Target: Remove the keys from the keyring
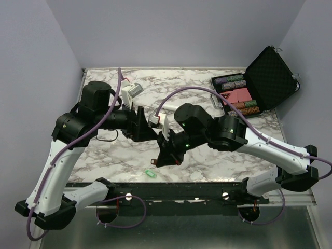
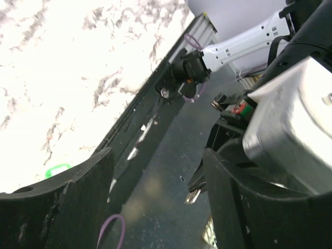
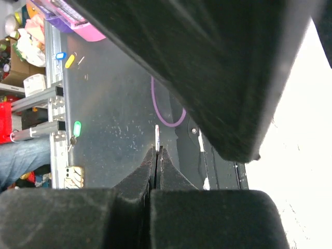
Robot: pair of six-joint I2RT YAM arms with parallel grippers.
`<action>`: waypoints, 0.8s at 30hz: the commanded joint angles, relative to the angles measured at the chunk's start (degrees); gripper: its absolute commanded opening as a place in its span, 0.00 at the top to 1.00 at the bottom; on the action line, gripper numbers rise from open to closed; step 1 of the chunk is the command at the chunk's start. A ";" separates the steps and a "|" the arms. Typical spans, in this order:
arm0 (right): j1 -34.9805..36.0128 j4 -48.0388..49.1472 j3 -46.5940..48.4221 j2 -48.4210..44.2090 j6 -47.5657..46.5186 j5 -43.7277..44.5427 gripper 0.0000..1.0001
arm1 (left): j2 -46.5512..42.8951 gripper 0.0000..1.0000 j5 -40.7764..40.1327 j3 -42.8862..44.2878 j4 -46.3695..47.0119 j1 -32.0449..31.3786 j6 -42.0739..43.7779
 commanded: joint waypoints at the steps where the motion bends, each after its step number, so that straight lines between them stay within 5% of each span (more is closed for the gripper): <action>1: 0.21 4.21 -0.91 -1.36 -1.06 -2.46 0.99 | -5.30 0.18 -0.98 -2.97 6.04 3.01 1.59; 10: 0.21 6.58 -4.15 -3.02 -0.01 2.79 0.99 | -10.75 0.15 -9.92 -13.25 11.58 7.15 -0.34; 16: -0.22 13.34 -15.65 -7.33 4.73 11.76 0.99 | -14.01 0.13 -19.95 -18.88 10.18 7.06 -1.40; 24: -5.50 28.45 -31.31 -7.08 16.24 12.13 0.99 | -18.22 0.08 -27.17 -29.07 8.59 7.06 -2.89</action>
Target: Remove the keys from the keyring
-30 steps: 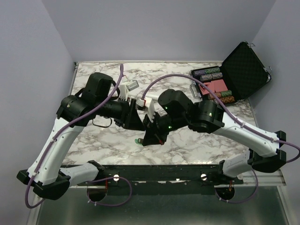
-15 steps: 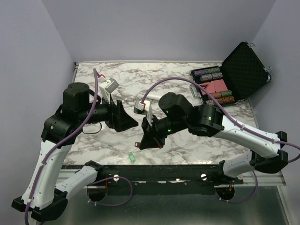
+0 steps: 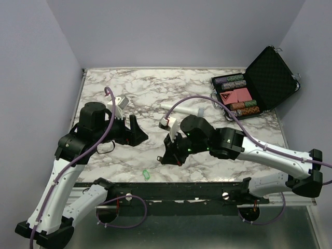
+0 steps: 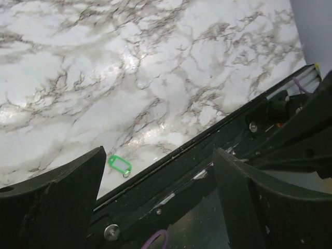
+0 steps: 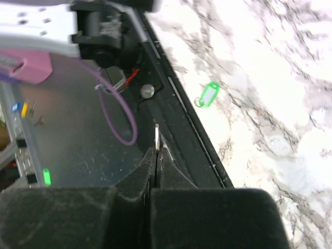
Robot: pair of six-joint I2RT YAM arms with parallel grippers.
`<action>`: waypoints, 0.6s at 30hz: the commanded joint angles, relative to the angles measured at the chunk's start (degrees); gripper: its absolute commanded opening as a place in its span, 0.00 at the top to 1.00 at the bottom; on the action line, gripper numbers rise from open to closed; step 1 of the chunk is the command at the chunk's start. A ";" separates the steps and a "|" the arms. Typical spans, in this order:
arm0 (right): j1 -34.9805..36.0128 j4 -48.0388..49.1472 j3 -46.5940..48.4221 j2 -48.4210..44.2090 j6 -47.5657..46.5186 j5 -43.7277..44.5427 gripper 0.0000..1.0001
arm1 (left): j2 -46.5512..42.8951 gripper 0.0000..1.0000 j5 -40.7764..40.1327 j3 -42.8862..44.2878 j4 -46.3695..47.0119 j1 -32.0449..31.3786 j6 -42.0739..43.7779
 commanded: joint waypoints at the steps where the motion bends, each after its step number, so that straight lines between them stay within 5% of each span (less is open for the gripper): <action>1: -2.00 11.81 -7.44 1.99 9.49 3.88 0.99 | -3.64 0.08 -7.32 -5.45 -1.07 0.27 -1.51; 18: -6.39 17.88 -11.24 13.07 21.98 13.47 0.99 | -18.59 0.07 -16.55 -18.90 7.18 0.35 -5.21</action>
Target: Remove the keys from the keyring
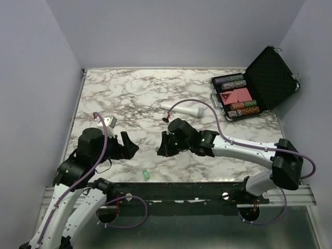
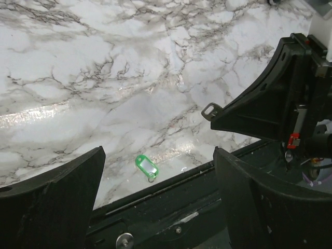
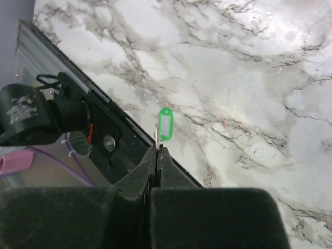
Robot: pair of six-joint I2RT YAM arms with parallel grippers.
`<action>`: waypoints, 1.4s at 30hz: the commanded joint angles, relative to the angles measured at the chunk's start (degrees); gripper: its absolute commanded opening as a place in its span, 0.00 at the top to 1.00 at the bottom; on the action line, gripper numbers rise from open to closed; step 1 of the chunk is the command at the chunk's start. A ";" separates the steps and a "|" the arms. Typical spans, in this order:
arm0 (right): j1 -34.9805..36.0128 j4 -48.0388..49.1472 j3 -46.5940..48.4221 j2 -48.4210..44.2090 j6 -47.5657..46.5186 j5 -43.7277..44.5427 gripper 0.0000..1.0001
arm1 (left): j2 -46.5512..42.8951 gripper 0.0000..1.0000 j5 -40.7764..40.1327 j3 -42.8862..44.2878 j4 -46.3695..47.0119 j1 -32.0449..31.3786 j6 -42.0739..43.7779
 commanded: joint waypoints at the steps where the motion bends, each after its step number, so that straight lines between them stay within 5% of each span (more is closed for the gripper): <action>1: -1.26 2.21 -0.46 2.54 3.43 4.45 0.99 | -2.24 0.07 -5.34 -2.73 6.84 0.18 -0.16; 9: -3.90 8.45 -4.06 4.12 5.45 6.82 0.99 | -6.64 0.07 -8.96 -4.77 9.40 0.27 0.72; 23: -5.22 4.77 2.52 12.65 3.70 8.31 0.97 | -9.46 0.06 -6.23 -5.91 11.24 0.27 1.86; 29: -5.66 2.66 4.63 12.83 2.47 8.14 0.57 | -8.40 0.06 -6.06 -5.64 10.89 0.27 1.86; 33: -5.83 0.81 5.34 11.86 2.47 9.45 0.06 | -8.93 0.06 -5.62 -5.91 11.25 0.27 2.04; 34: -5.75 0.37 5.60 11.34 2.47 9.72 0.00 | -8.93 0.06 -5.62 -5.91 11.33 0.27 2.04; 42: -5.83 -3.32 5.51 5.36 0.28 13.84 0.00 | -9.02 0.06 -5.62 -5.91 11.33 0.35 2.04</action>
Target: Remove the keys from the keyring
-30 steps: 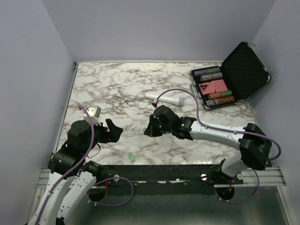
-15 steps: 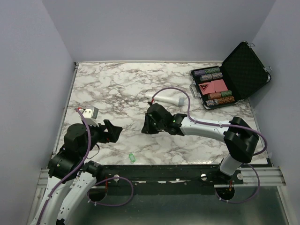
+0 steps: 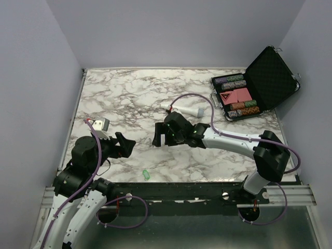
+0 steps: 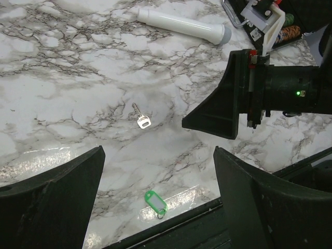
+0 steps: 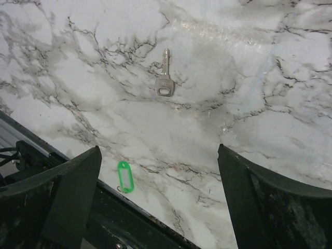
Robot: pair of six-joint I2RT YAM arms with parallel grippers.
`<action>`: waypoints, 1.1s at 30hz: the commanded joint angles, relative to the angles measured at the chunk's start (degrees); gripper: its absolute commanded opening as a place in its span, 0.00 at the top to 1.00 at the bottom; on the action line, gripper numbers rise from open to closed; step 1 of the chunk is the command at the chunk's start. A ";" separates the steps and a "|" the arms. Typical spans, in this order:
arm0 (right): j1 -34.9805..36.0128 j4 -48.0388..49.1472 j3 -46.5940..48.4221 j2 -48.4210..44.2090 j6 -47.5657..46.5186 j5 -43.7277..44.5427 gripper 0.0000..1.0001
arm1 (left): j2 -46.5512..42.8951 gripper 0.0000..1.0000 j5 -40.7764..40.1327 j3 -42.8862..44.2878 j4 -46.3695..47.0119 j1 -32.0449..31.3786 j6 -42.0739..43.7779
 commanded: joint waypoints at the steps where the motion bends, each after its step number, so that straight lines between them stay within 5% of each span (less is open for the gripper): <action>1: -0.24 -3.78 1.36 -5.24 -2.74 5.19 0.00 | -0.19 0.06 0.87 -0.55 1.35 0.27 0.75; 6: -0.24 -4.40 -1.27 -10.69 -6.26 10.10 0.00 | -0.27 0.06 0.79 -0.55 1.26 0.27 0.66; 21: -3.22 4.30 -17.17 -28.36 -23.14 45.09 0.00 | -1.24 0.06 1.31 -0.73 1.70 0.27 0.93; 33: -19.47 29.60 -36.85 -39.62 -39.92 40.71 0.00 | -1.42 0.06 2.37 -0.90 2.05 0.27 1.28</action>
